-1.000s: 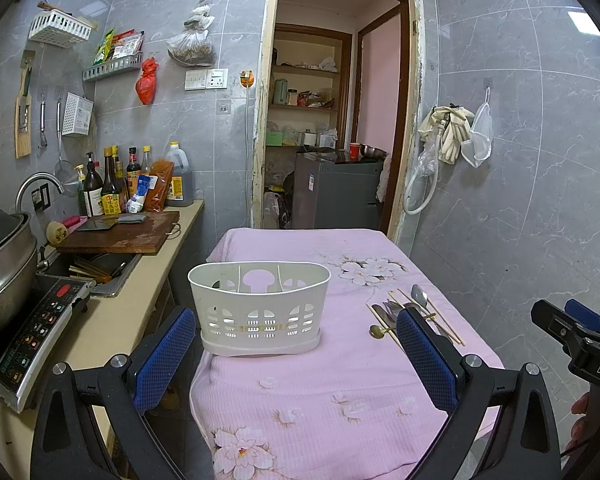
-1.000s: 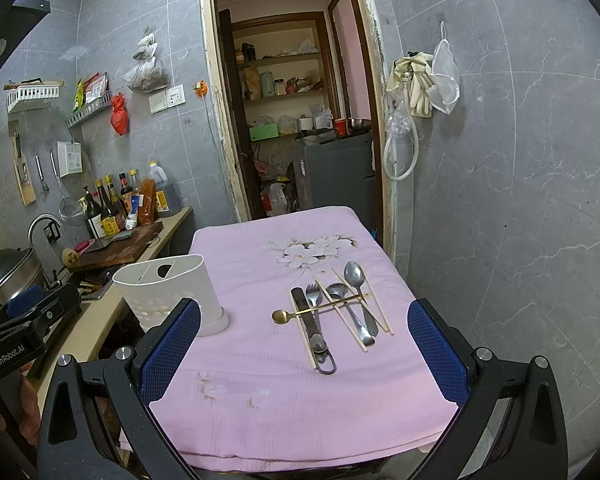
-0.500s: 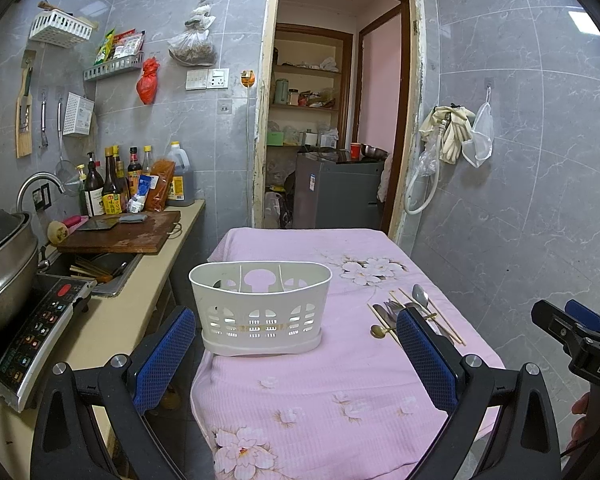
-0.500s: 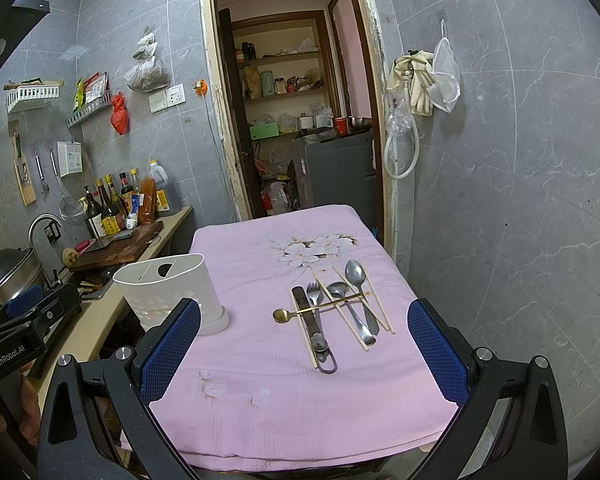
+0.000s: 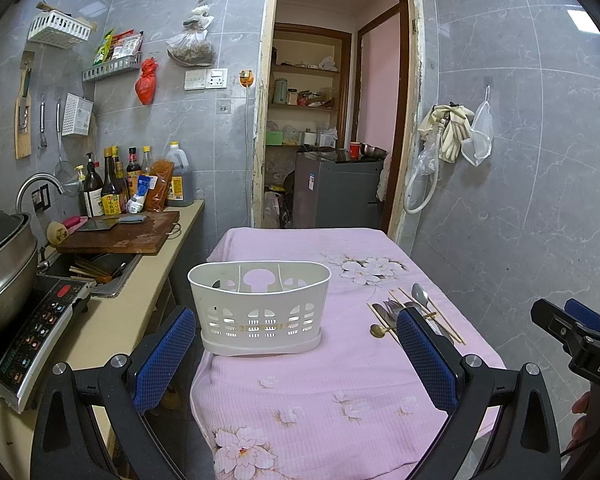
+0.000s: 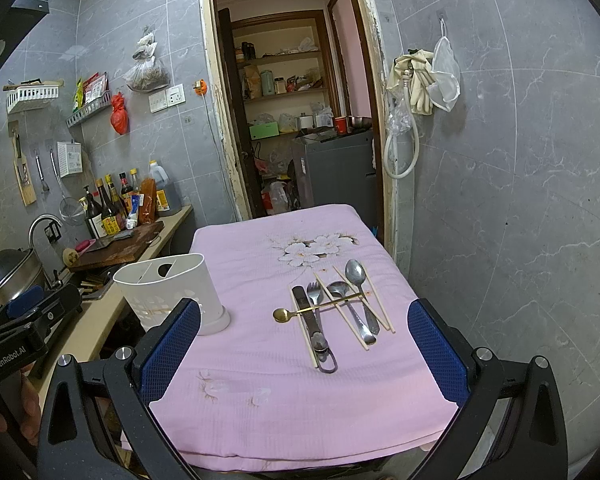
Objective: Organize utensils
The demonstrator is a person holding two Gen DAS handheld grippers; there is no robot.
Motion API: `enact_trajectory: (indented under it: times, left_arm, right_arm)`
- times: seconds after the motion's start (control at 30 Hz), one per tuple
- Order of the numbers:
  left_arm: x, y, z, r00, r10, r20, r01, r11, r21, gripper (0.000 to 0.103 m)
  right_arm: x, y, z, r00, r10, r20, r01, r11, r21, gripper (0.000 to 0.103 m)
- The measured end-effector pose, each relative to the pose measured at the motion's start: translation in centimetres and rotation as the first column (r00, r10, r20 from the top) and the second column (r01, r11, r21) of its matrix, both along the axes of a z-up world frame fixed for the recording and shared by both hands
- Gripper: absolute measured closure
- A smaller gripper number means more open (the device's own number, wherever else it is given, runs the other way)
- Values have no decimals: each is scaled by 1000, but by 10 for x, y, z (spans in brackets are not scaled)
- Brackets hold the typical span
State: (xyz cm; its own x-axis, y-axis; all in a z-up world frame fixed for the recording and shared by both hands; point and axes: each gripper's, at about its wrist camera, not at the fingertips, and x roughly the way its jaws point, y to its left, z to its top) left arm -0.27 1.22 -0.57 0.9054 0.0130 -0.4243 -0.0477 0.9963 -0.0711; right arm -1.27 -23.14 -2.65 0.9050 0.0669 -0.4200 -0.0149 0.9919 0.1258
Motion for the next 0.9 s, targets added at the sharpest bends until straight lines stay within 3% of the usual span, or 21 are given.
enact_trajectory:
  times: [0.27, 0.57, 0.9]
  left_arm:
    - [0, 0, 0, 1000, 0, 0, 0, 1000, 0, 2]
    - [1, 0, -4, 1000, 1, 8, -1, 1000, 9, 2]
    - [20, -9, 6, 999, -11, 36, 11, 1000, 13, 2]
  right_arm:
    - [6, -8, 7, 1000, -2, -1, 2, 1000, 0, 1]
    - [-1, 6, -5, 1000, -6, 25, 7, 1000, -6, 1]
    - [13, -13, 17, 996, -26, 80, 25, 1000, 3, 1]
